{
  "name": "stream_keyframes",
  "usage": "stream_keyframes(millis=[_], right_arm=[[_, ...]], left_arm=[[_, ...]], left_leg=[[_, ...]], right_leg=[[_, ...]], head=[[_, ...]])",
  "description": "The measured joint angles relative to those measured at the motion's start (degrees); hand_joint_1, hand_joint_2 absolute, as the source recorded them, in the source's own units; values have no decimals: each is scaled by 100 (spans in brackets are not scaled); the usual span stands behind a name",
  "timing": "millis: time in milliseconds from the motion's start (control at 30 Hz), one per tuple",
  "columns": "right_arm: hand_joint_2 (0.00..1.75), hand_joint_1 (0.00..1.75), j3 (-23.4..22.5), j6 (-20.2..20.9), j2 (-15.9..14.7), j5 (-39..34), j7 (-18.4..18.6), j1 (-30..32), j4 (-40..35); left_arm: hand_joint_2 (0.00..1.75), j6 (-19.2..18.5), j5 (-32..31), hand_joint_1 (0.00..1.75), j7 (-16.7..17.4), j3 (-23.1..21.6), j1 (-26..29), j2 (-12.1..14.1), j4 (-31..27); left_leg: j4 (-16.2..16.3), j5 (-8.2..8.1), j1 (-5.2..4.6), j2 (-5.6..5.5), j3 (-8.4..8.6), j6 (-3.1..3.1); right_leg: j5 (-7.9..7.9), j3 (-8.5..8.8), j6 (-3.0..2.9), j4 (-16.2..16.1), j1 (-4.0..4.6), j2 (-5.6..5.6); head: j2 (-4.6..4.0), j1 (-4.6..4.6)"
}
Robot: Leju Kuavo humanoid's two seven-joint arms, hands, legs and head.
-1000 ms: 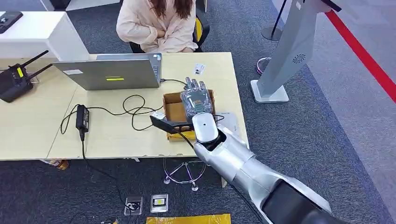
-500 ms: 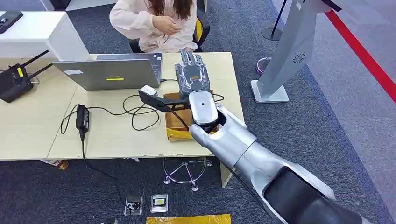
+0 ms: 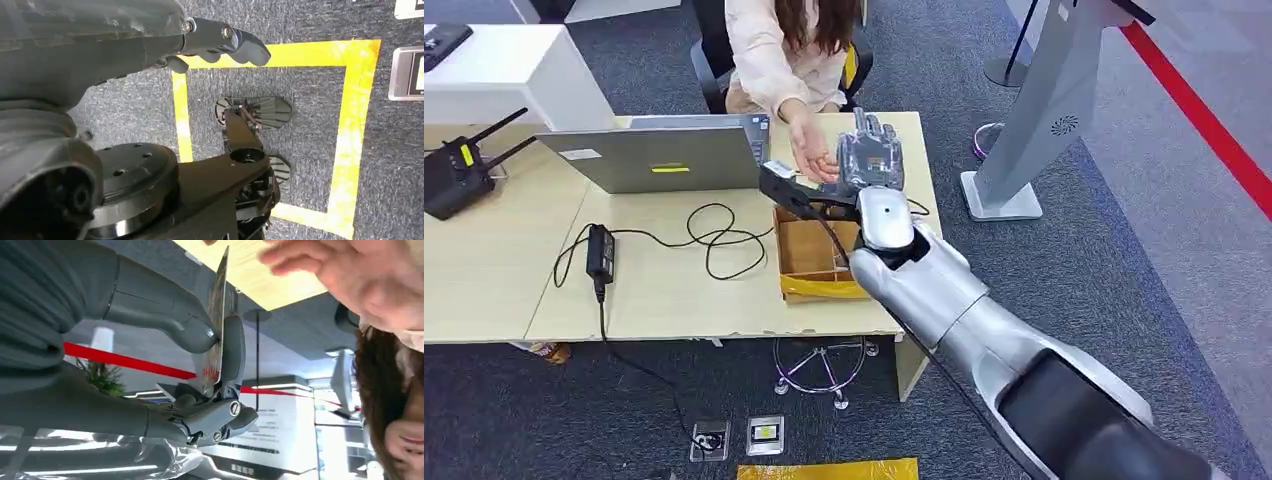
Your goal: Pass the card to the sensor for recognition and then transmit it.
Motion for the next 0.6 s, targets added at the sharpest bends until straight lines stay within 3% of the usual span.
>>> stream_keyframes(millis=[600], right_arm=[[175, 175, -271, 144, -334, 17, 164, 18, 7]], left_arm=[[0, 2, -199, 0, 33, 0, -20, -46, 0]], left_leg=[[1, 0, 0, 1, 0, 0]], right_leg=[[0, -2, 0, 0, 0, 1]], head=[[0, 0]])
